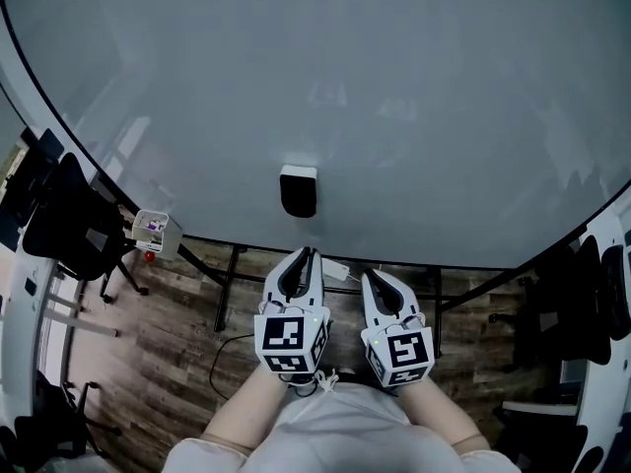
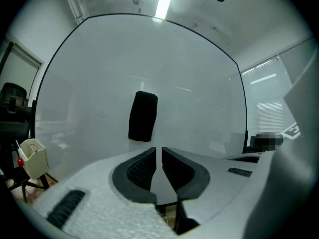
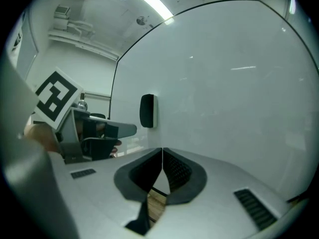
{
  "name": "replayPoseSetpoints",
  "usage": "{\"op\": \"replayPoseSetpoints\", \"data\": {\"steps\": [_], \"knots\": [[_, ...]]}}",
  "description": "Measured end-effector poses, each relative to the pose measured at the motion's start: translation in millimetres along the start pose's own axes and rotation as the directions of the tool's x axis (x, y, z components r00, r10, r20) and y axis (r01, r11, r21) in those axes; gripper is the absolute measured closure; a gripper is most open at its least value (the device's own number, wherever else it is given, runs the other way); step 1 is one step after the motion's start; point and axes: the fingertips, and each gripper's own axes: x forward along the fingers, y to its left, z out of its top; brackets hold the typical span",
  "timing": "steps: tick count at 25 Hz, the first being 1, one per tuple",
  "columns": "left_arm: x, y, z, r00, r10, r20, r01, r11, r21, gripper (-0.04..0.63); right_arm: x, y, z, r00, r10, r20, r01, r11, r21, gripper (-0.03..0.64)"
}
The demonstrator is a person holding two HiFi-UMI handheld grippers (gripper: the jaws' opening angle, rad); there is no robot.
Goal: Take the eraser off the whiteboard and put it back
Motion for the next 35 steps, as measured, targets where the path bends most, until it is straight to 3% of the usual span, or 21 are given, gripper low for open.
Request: {"op": "replayPoseSetpoints", "data": {"steps": [1,3,5,11,15,20,26,35], "knots": [[2.4,0.7,1.9,1.000,-0.009,-0.006,0.009,1.000,0.009,0.567,1.2,-0.1,1.0,1.000,-0.005,0.002,0.005,1.000,0.003,0.589],[7.6,2.7,5.3,0.999,-0.029,-0.020,0.029,0.999,0.027,0.461,4.7,0.1,3.2,1.000,-0.017,0.007,0.017,1.000,0.011,0.589],[13.3,6.2,10.4,0.999,-0.036,-0.028,0.037,0.999,0.037,0.411,9.6,-0.4,6.8,0.999,-0.034,0.013,0.034,0.999,0.019,0.589],[36.8,26.7,35.0,1.000,-0.019,0.006,0.019,0.998,0.055,0.319,23.7,2.8,16.3,0.997,-0.068,0.023,0.068,0.998,0.006,0.589],[52.7,30.9,43.2,1.000,-0.021,0.008,0.021,0.995,0.093,0.304,25.9,3.0,15.7,0.996,-0.086,0.020,0.085,0.995,0.045,0.589],[65.0,34.8,52.0,0.999,-0.010,0.045,0.008,0.999,0.044,0.304,31.4,2.2,13.6,0.996,-0.093,0.009,0.092,0.994,0.053,0.589],[70.6,40.0,59.0,0.998,0.024,0.064,-0.027,0.998,0.049,0.305,36.7,-3.8,18.3,0.995,-0.102,0.015,0.102,0.994,0.050,0.589],[68.3,36.6,60.0,0.997,0.011,0.080,-0.019,0.995,0.101,0.339,43.0,-2.5,9.6,0.995,-0.101,-0.009,0.102,0.991,0.090,0.589]]}}
